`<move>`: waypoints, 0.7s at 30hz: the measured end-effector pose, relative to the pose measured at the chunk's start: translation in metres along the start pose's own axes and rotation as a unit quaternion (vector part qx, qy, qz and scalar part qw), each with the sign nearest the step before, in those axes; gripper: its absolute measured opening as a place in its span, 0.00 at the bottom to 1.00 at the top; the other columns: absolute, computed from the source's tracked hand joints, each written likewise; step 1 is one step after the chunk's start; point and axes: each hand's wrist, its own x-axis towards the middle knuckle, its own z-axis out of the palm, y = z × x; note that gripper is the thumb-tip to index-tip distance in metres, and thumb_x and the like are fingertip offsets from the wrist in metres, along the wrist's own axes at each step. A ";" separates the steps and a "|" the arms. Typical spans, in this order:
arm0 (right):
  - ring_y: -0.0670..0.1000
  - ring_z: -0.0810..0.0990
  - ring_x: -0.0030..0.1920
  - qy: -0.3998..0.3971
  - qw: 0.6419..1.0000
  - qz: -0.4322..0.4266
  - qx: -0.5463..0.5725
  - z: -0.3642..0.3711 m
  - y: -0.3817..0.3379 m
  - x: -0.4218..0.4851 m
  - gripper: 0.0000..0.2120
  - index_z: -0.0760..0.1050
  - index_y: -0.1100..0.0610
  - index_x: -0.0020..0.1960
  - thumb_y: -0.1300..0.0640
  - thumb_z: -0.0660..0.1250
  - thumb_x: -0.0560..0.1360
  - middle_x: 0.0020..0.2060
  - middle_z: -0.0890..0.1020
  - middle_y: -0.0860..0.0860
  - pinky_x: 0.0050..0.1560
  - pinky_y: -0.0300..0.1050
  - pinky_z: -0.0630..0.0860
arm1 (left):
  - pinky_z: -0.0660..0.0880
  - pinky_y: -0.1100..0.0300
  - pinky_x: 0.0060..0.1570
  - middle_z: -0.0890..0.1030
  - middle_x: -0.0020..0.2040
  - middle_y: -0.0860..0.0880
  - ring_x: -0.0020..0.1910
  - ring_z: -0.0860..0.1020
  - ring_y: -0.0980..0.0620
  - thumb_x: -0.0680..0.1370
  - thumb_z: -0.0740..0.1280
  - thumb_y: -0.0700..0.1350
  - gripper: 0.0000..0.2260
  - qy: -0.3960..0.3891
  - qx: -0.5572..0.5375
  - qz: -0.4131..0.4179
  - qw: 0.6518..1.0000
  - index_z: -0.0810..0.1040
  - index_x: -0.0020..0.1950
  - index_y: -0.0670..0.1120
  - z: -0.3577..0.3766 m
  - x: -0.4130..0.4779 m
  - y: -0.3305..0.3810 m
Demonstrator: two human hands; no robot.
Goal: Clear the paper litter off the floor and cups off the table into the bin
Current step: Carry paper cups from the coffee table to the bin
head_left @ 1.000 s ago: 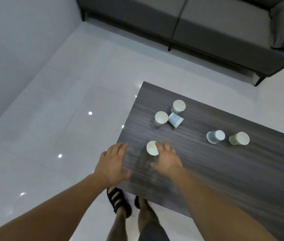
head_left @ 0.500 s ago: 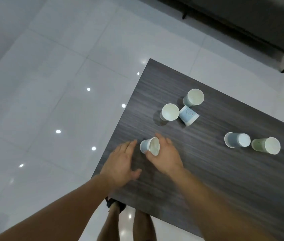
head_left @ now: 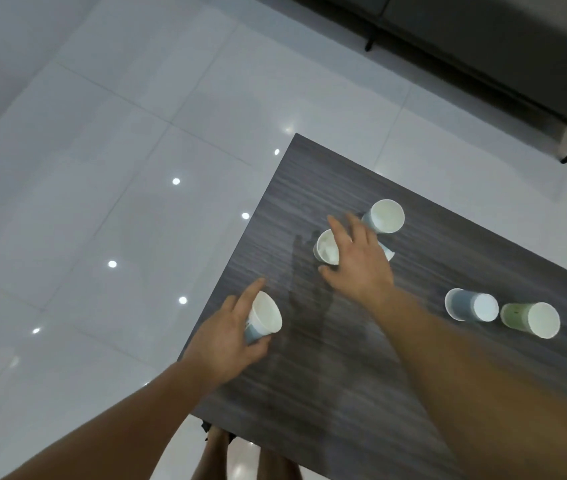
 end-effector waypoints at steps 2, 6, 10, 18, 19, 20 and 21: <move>0.60 0.50 0.77 -0.052 0.998 -0.012 -0.045 0.007 0.006 0.013 0.44 0.48 0.46 0.79 0.47 0.72 0.73 0.78 0.49 0.54 0.69 0.60 0.67 | 0.73 0.59 0.58 0.69 0.66 0.56 0.58 0.74 0.52 0.69 0.73 0.60 0.39 0.007 -0.006 -0.009 1.000 0.49 0.70 0.67 0.003 -0.003 -0.007; 0.58 0.65 0.69 -0.125 0.990 -0.017 -0.061 0.019 -0.004 0.007 0.37 0.54 0.46 0.77 0.51 0.70 0.74 0.73 0.60 0.54 0.60 0.53 0.72 | 0.72 0.61 0.58 0.72 0.65 0.56 0.57 0.73 0.54 0.67 0.73 0.62 0.37 0.030 0.022 -0.024 0.999 0.59 0.71 0.60 -0.004 -0.009 -0.006; 0.57 0.68 0.64 -0.142 0.990 -0.004 -0.014 0.017 -0.018 -0.032 0.33 0.60 0.48 0.74 0.54 0.68 0.72 0.66 0.67 0.53 0.60 0.50 0.70 | 0.72 0.62 0.56 0.75 0.63 0.56 0.56 0.73 0.55 0.66 0.73 0.63 0.35 0.058 0.059 -0.005 0.997 0.64 0.69 0.57 -0.033 -0.014 0.011; 0.55 0.70 0.58 -0.048 0.994 0.010 0.095 -0.073 -0.045 -0.096 0.26 0.66 0.53 0.64 0.53 0.67 0.68 0.60 0.67 0.50 0.50 0.46 0.72 | 0.72 0.55 0.60 0.68 0.67 0.51 0.61 0.71 0.48 0.68 0.74 0.52 0.40 0.094 0.020 0.075 0.993 0.57 0.75 0.56 -0.105 -0.028 0.098; 0.55 0.70 0.59 -0.031 0.995 0.013 0.095 -0.087 -0.048 -0.105 0.28 0.65 0.52 0.66 0.53 0.67 0.68 0.61 0.67 0.50 0.50 0.47 0.73 | 0.73 0.54 0.60 0.68 0.67 0.50 0.61 0.72 0.48 0.69 0.74 0.51 0.40 0.092 0.026 0.089 0.991 0.56 0.76 0.56 -0.111 -0.032 0.109; 0.56 0.70 0.60 -0.017 0.995 0.019 0.093 -0.101 -0.050 -0.115 0.30 0.64 0.51 0.69 0.52 0.66 0.68 0.62 0.67 0.50 0.52 0.49 0.74 | 0.73 0.53 0.59 0.67 0.66 0.50 0.60 0.72 0.48 0.69 0.74 0.51 0.40 0.089 0.033 0.101 0.990 0.56 0.76 0.56 -0.117 -0.035 0.120; 0.56 0.69 0.62 -0.007 0.995 0.026 0.092 -0.114 -0.052 -0.126 0.33 0.61 0.49 0.72 0.52 0.66 0.69 0.64 0.66 0.50 0.54 0.50 0.74 | 0.74 0.53 0.59 0.67 0.66 0.50 0.60 0.72 0.48 0.69 0.74 0.51 0.40 0.084 0.043 0.111 0.989 0.56 0.76 0.56 -0.122 -0.040 0.129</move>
